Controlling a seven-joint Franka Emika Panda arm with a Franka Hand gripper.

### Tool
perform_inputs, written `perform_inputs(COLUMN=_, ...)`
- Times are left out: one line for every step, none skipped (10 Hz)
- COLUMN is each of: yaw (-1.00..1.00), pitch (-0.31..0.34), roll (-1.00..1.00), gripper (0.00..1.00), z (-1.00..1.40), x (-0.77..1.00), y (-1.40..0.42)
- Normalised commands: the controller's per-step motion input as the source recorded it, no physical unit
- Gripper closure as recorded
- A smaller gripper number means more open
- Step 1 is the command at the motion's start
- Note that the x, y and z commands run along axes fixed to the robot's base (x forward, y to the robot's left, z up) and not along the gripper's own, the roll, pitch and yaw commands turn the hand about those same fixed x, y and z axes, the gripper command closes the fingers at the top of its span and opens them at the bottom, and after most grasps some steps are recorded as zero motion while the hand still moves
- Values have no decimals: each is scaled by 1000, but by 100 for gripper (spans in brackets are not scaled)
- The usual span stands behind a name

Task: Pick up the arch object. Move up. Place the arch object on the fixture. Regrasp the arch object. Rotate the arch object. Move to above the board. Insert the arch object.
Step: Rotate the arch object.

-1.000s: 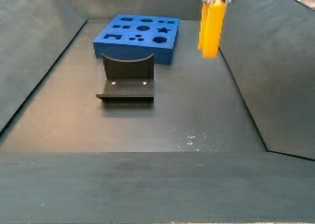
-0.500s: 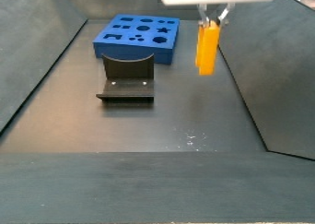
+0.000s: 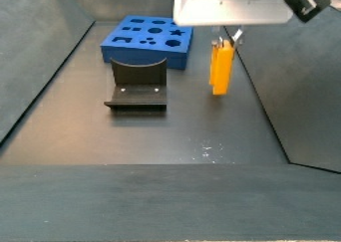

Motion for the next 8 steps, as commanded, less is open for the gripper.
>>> perform_inputs(yaw=27, pitch=-66, roll=-54, gripper=100, z=-611, x=17, y=-1)
perform_inputs(yaw=27, pitch=-63, roll=-59, gripper=100, z=-509, x=17, y=-3)
perform_inputs(yaw=0, pitch=0, roll=0, gripper=0, z=0, x=0, y=0)
perform_inputs(yaw=0, pitch=0, roll=0, gripper=0, z=987, x=0, y=0)
perform_inputs(yaw=-1, pitch=13, roll=1, gripper=0, z=964, x=-15, y=0)
perform_inputs(yaw=-4, pitch=31, roll=4, gripper=0, z=881, x=-30, y=3)
perform_inputs(yaw=-8, pitch=31, roll=12, gripper=0, z=727, x=-31, y=7)
perform_inputs(yaw=-10, pitch=28, roll=18, gripper=0, z=597, x=-27, y=11)
